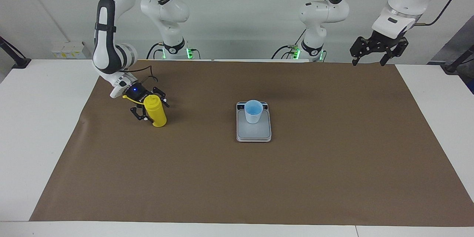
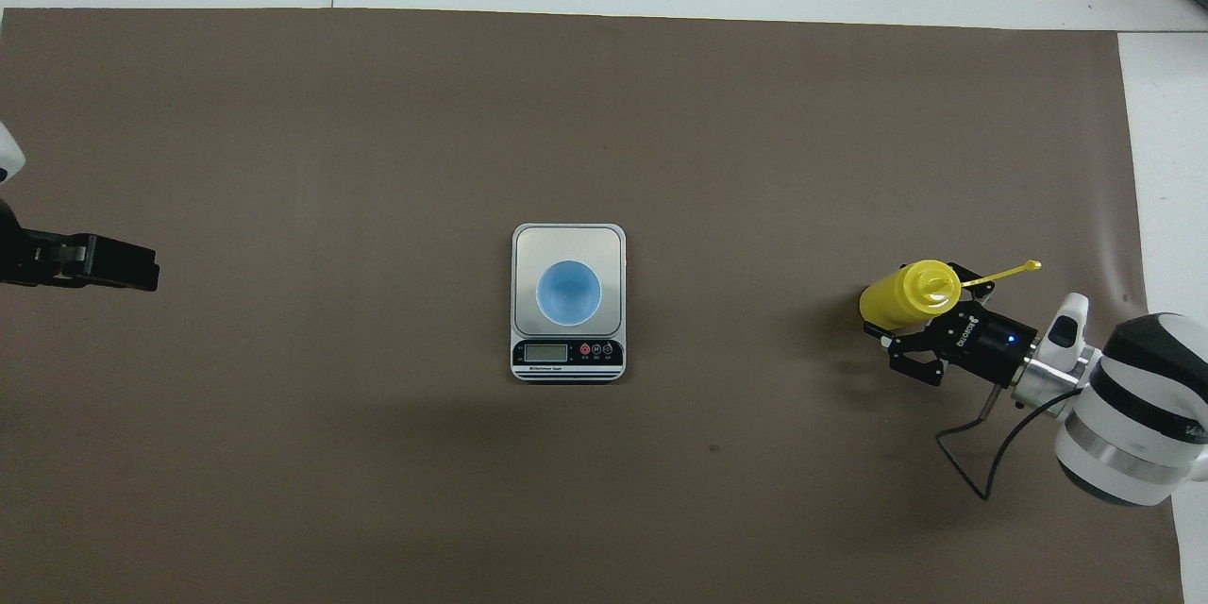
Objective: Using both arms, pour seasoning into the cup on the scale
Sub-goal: 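Reach the right gripper to the yellow bottle and grasp it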
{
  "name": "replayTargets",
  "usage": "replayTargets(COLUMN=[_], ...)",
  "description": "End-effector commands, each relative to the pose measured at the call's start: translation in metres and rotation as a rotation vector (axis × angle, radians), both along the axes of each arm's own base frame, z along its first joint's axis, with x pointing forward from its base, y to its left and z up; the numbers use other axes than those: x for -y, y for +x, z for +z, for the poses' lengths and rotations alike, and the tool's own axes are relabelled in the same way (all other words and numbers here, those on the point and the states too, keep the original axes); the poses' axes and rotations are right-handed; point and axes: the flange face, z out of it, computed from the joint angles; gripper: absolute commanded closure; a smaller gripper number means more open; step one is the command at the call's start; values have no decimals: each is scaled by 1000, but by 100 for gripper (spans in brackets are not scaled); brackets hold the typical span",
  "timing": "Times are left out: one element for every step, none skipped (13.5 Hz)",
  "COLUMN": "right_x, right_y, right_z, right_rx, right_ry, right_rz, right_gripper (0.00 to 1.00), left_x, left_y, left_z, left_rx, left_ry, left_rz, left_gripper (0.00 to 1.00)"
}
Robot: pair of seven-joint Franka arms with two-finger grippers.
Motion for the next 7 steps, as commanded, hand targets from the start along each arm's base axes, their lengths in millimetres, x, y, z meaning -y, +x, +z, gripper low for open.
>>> replayTargets(right_x=[0, 1, 2, 3, 4, 3, -2], right_y=[4, 7, 8, 12, 16, 23, 33], right_z=[4, 6, 8, 11, 15, 23, 34], right_rx=[24, 29, 33, 41, 46, 59, 65], right_ry=[-11, -11, -14, -16, -14, -18, -15], right_rz=[-14, -15, -16, -15, -19, -16, -9], right_gripper=[59, 72, 81, 84, 86, 87, 87], left_x=[-13, -20, -23, -23, -23, -20, -19], left_y=[-5, -5, -5, -5, -4, -3, 1], left_z=[1, 1, 1, 1, 1, 0, 2], left_rx=[-2, 0, -2, -2, 0, 3, 15], left_ry=[-10, -12, -13, -13, -13, -14, -14], left_rz=[12, 25, 30, 30, 30, 24, 21], left_gripper=[0, 0, 0, 0, 0, 0, 0])
